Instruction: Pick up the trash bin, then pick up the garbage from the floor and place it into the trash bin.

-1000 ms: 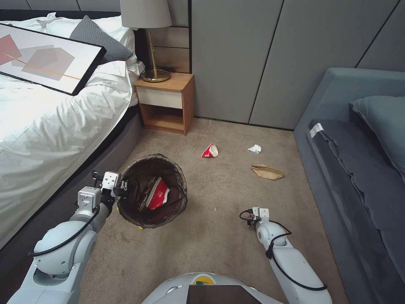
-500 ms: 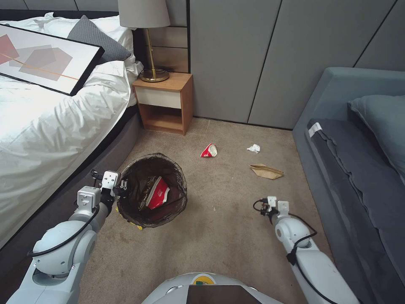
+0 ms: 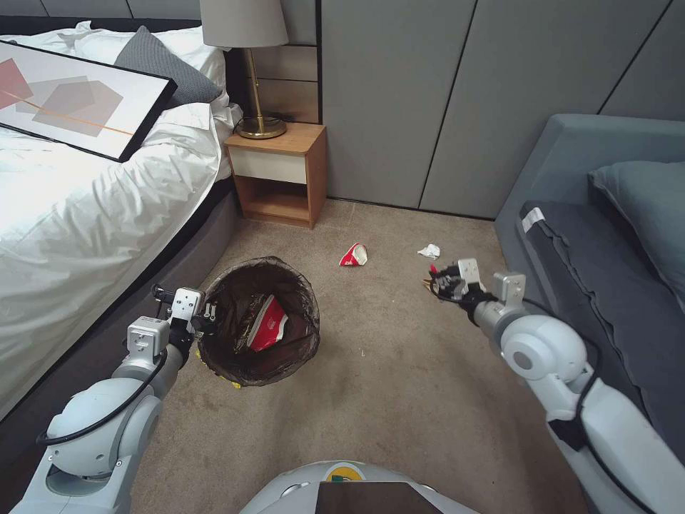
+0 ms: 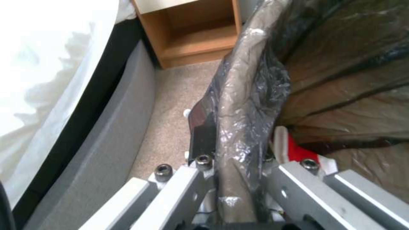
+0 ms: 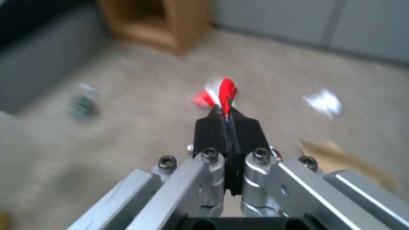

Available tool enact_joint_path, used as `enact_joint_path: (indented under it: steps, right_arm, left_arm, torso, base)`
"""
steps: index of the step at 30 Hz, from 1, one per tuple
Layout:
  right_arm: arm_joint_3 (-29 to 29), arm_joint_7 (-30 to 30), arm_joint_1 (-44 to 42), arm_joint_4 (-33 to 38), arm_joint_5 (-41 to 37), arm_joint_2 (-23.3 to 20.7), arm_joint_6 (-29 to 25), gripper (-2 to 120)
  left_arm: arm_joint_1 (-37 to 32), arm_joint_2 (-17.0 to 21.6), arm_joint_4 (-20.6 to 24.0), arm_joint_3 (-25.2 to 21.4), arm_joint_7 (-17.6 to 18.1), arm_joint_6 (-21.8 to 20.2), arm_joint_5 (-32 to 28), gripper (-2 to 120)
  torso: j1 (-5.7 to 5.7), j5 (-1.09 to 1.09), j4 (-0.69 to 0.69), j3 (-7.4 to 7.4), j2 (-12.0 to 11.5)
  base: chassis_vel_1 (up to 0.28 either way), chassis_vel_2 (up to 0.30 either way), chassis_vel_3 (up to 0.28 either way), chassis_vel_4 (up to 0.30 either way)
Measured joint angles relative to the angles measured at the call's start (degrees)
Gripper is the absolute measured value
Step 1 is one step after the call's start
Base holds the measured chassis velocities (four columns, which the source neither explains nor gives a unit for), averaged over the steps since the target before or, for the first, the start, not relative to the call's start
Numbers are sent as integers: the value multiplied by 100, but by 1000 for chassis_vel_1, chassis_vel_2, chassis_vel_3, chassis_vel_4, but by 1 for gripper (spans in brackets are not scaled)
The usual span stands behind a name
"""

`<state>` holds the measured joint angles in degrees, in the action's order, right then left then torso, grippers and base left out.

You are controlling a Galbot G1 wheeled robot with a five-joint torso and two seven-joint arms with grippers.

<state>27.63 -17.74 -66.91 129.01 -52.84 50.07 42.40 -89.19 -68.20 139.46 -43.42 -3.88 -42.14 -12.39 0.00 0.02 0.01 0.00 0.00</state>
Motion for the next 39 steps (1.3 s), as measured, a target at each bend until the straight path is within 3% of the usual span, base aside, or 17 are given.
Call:
enact_joint_path:
  steps: [2,7,10,14,15,18,19,20,22,30,39]
  right_arm:
    - [-59,11,340,391,-561,-417,0,0]
    - [-341,34,988,614,-1302,-874,-3,0]
    - [-1260,-81,2336,630,-2219,-1193,-6,0]
    - [-1831,-177,3055,579,-2488,-1186,-10,0]
    - [-2454,-275,3708,492,-2742,-1078,-11,0]
    - [-3606,-367,4944,269,-3011,-752,-13,0]
    - [-3606,-367,4944,269,-3011,-752,-13,0]
    - [-4223,-456,5570,107,-3168,-487,-17,0]
    - [-4667,-546,5948,-40,-3240,-252,-21,0]
    - [-5931,-1009,6519,-626,-3453,526,-121,0]
    - [-6563,-1295,6367,-1006,-3478,1273,-176,0]
  left_arm:
    - [-15,0,57,5,-5,0,5,0]
    - [-26,1,84,33,-33,0,35,0]
    - [-21,-17,96,77,-76,0,96,0]
    - [-12,-22,84,83,-92,0,137,0]
    - [-9,-21,59,83,-101,0,154,0]
    - [9,-2,22,50,-121,0,153,0]
    - [9,-2,22,50,-121,0,153,0]
    - [29,6,-9,22,-122,0,152,0]
    - [45,6,-31,13,-125,0,149,0]
    - [138,-13,-197,-18,-131,0,148,0]
    - [271,-7,-309,-40,-143,1,135,0]
  torso:
    - [0,-2,-3,0,0]
    - [0,-3,-2,0,0]
    - [0,-2,-1,0,0]
    - [0,-4,0,1,0]
    - [0,-3,0,1,0]
    - [0,-2,-1,1,0]
    - [0,-2,-1,1,0]
    - [0,-5,1,1,0]
    - [0,-5,2,1,0]
    - [0,-4,-2,1,0]
    - [0,-4,0,0,0]
  base:
    - [0,0,0,0]
    - [0,0,0,0]
    - [0,0,0,0]
    - [0,0,0,0]
    - [0,0,0,0]
    - [0,0,0,0]
    - [0,0,0,0]
    - [0,0,0,0]
    - [0,0,0,0]
    - [0,0,0,0]
    - [0,0,0,0]
